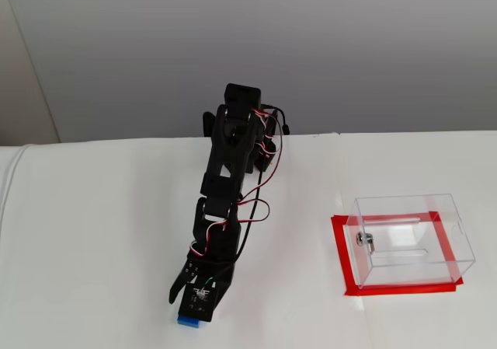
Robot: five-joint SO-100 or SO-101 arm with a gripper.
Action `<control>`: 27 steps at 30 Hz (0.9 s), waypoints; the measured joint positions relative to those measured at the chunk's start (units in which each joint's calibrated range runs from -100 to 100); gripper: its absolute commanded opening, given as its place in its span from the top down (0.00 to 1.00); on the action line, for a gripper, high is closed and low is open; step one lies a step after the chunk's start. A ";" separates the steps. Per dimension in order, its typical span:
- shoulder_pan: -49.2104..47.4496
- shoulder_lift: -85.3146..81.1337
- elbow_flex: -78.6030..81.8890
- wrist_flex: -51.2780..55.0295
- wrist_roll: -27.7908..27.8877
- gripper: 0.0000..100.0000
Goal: Pick the blue lego brick and place it into the transparent box
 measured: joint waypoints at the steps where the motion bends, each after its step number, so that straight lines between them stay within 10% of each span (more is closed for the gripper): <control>1: 0.00 0.68 -0.53 0.00 0.00 0.70; 27: 0.11 6.26 -5.83 2.74 -0.78 0.70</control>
